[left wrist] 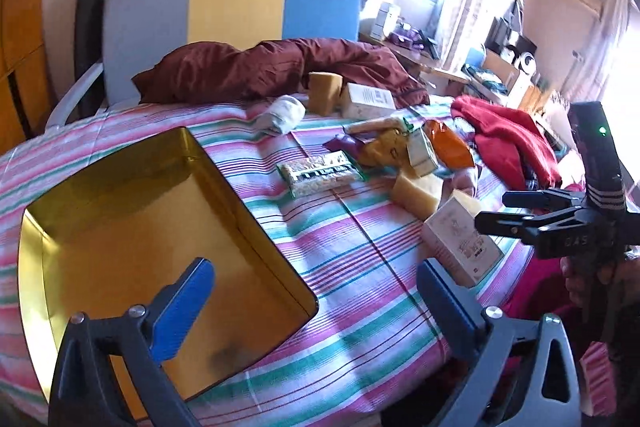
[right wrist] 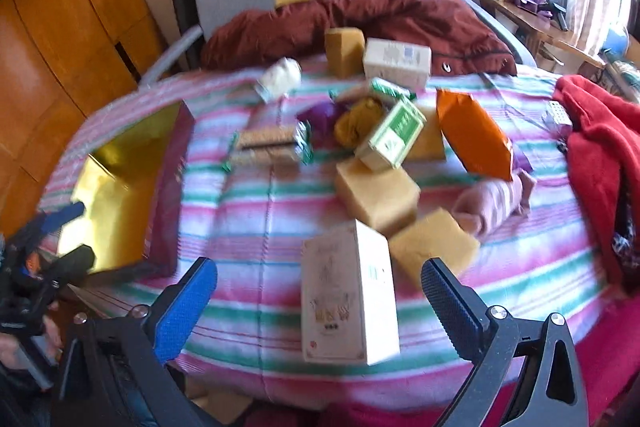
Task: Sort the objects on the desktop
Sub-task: 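Grasp the white tea box with right tool while left tool approaches the cracker packet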
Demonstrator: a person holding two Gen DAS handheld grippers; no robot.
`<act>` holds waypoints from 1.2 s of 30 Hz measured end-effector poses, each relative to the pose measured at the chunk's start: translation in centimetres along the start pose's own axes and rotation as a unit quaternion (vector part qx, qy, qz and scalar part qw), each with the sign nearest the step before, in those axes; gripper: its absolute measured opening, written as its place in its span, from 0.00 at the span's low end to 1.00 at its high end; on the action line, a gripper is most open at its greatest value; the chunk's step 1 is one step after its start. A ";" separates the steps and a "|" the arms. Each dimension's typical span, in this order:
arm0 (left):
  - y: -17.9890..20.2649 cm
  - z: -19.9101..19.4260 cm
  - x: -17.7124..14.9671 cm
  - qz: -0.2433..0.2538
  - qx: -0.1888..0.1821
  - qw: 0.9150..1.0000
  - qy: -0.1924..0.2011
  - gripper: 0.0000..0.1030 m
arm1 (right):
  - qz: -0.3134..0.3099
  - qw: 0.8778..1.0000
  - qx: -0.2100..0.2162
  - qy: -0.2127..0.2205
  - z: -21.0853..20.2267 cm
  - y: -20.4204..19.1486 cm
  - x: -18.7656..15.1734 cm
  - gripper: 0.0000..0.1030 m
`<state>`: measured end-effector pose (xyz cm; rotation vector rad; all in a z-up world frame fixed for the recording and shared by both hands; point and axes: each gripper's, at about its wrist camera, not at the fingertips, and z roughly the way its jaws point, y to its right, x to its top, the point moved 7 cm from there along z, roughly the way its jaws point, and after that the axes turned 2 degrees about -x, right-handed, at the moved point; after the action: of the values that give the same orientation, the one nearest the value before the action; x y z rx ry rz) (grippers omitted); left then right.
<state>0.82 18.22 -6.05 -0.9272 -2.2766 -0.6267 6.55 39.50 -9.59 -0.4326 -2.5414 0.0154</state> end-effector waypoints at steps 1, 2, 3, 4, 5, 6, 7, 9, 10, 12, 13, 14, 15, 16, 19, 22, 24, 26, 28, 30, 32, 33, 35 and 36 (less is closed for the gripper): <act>0.3 0.3 0.0 0.009 0.001 1.000 -0.006 1.00 | -0.002 1.000 -0.007 -0.007 0.4 -0.2 -0.4 0.95; 0.3 0.6 -0.1 0.014 0.000 1.000 -0.012 1.00 | -0.005 1.000 -0.015 -0.017 0.9 -0.2 -0.6 0.90; 0.4 0.8 0.0 0.018 -0.001 1.000 -0.016 1.00 | -0.012 0.999 -0.029 -0.029 1.5 -0.3 -0.9 0.88; 0.5 0.9 0.1 0.024 0.001 1.000 -0.018 1.00 | -0.019 0.998 -0.047 -0.038 2.0 -0.3 -1.1 0.87; 0.4 1.0 0.3 0.027 0.002 0.999 -0.021 1.00 | -0.027 0.996 -0.069 -0.047 2.5 -0.2 -1.3 0.86; 0.5 1.2 0.5 0.032 0.002 0.999 -0.024 1.00 | -0.037 0.994 -0.087 -0.055 2.8 -0.2 -1.5 0.84; 0.4 1.3 0.8 0.035 0.000 0.999 -0.026 1.00 | -0.049 0.992 -0.102 -0.062 3.2 -0.3 -1.8 0.84; 0.5 1.8 1.3 0.041 -0.008 0.998 -0.038 1.00 | -0.063 0.989 -0.113 -0.073 3.7 -0.5 -2.1 0.83; 0.4 2.0 1.8 0.045 -0.006 0.998 -0.038 0.98 | -0.068 0.987 -0.121 -0.078 3.9 -0.4 -2.2 0.83; 0.3 2.6 2.4 0.057 -0.008 0.997 -0.046 0.96 | -0.077 0.984 -0.132 -0.086 4.5 -0.2 -2.5 0.78; 0.3 2.9 2.8 0.061 -0.008 0.997 -0.052 0.90 | -0.079 0.984 -0.133 -0.089 4.7 -0.2 -2.6 0.76; 0.0 3.4 3.3 0.066 -0.005 0.996 -0.057 0.88 | -0.079 0.984 -0.131 -0.092 4.8 -0.1 -2.7 0.69; -0.2 3.7 3.7 0.070 -0.003 0.996 -0.061 0.85 | -0.078 0.984 -0.130 -0.094 4.9 0.0 -2.8 0.62; -0.3 4.2 4.0 0.074 -0.003 0.995 -0.065 0.84 | -0.076 0.984 -0.128 -0.096 5.0 0.1 -2.8 0.61; -0.4 5.5 4.8 0.088 -0.004 0.993 -0.080 0.84 | -0.071 0.985 -0.119 -0.098 5.4 0.3 -2.9 0.55; -0.1 7.0 5.4 0.118 -0.007 0.988 -0.098 0.84 | -0.066 0.987 -0.108 -0.096 5.7 0.4 -2.7 0.50; 0.3 8.2 5.7 0.143 -0.006 0.983 -0.112 0.84 | -0.063 0.989 -0.097 -0.093 5.7 0.2 -2.6 0.50; 0.6 9.5 6.0 0.165 -0.005 0.978 -0.128 0.84 | -0.061 0.990 -0.087 -0.093 5.8 0.0 -2.6 0.50; 0.8 10.8 6.1 0.179 -0.006 0.974 -0.142 0.84 | -0.052 0.992 -0.067 -0.090 5.8 -0.3 -2.4 0.50; 0.8 12.1 6.4 0.188 -0.009 0.970 -0.155 0.84 | -0.049 0.995 -0.039 -0.081 5.6 -0.7 -2.1 0.50; 1.1 13.3 6.4 0.208 -0.007 0.964 -0.165 0.85 | -0.055 0.995 -0.024 -0.077 5.6 -1.3 -2.0 0.50; 1.1 14.0 6.4 0.216 -0.003 0.961 -0.172 0.85 | -0.057 0.995 -0.016 -0.078 5.7 -1.6 -2.0 0.50; 1.3 15.1 6.4 0.229 0.000 0.955 -0.189 0.85 | -0.064 0.995 -0.006 -0.080 6.1 -2.1 -2.1 0.50; 1.4 15.6 6.4 0.236 0.001 0.953 -0.192 0.85 | -0.067 0.995 -0.003 -0.080 6.2 -2.4 -2.1 0.50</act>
<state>-7.28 31.60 -12.55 -1.6407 -2.2419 -0.2461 4.25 37.09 -15.71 -0.2724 -2.7241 -0.0080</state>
